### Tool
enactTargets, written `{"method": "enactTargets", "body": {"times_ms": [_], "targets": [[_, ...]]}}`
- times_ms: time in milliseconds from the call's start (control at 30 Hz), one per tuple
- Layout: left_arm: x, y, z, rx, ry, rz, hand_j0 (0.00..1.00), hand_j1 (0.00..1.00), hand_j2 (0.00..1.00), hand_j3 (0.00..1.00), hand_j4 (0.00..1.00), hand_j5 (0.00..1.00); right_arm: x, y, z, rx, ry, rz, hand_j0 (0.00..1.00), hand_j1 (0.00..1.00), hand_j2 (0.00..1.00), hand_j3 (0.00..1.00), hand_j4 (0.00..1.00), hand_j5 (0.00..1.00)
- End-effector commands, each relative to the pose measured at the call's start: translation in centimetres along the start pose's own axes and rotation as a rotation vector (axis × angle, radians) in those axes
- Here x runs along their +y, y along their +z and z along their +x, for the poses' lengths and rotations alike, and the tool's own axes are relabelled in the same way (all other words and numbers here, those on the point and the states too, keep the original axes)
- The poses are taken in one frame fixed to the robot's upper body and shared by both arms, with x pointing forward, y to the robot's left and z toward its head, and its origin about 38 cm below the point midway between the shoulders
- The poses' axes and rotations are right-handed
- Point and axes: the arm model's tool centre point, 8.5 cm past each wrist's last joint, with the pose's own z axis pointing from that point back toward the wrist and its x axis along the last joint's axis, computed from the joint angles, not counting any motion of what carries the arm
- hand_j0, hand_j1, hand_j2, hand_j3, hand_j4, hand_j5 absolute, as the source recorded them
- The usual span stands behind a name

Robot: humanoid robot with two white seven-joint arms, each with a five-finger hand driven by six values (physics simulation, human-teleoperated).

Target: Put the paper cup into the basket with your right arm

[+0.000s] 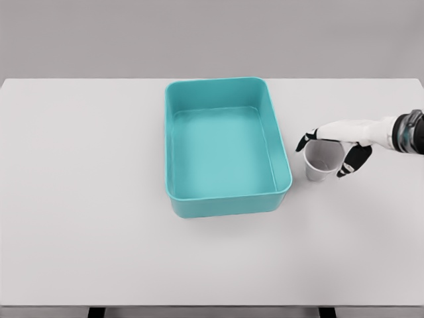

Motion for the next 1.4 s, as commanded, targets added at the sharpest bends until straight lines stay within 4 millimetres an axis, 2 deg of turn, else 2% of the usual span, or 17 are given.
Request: {"method": "enactTargets", "body": {"times_ms": [0, 400, 533, 800, 1033, 1367], "targets": [[0.0, 0.0, 0.0, 0.000, 0.000, 0.000, 1.00, 1.00, 1.00, 1.00, 1.00, 1.00, -0.1, 0.4, -0.3, 0.009, -0.003, -0.004, 0.75, 0.75, 0.75, 0.75, 0.75, 0.75], [0.0, 0.0, 0.0, 0.000, 0.000, 0.000, 1.00, 1.00, 1.00, 1.00, 1.00, 1.00, -0.9, 1.8, -1.1, 0.039, -0.003, -0.030, 0.74, 0.74, 0.74, 0.74, 0.74, 0.74], [0.0, 0.0, 0.0, 0.000, 0.000, 0.000, 1.00, 1.00, 1.00, 1.00, 1.00, 1.00, -1.2, 1.9, -1.1, 0.033, -0.011, -0.037, 0.70, 0.70, 0.70, 0.70, 0.70, 0.70], [0.0, 0.0, 0.0, 0.000, 0.000, 0.000, 1.00, 1.00, 1.00, 1.00, 1.00, 1.00, -2.9, 3.2, -1.0, 0.032, -0.014, -0.083, 0.68, 0.68, 0.68, 0.68, 0.68, 0.68], [0.0, 0.0, 0.0, 0.000, 0.000, 0.000, 1.00, 1.00, 1.00, 1.00, 1.00, 1.00, -4.0, 3.8, -0.6, 0.012, -0.025, -0.118, 0.68, 0.68, 0.68, 0.68, 0.68, 0.68], [0.0, 0.0, 0.0, 0.000, 0.000, 0.000, 1.00, 1.00, 1.00, 1.00, 1.00, 1.00, -5.4, 3.4, 0.9, -0.042, -0.028, -0.149, 0.68, 0.68, 0.68, 0.68, 0.68, 0.68]]}}
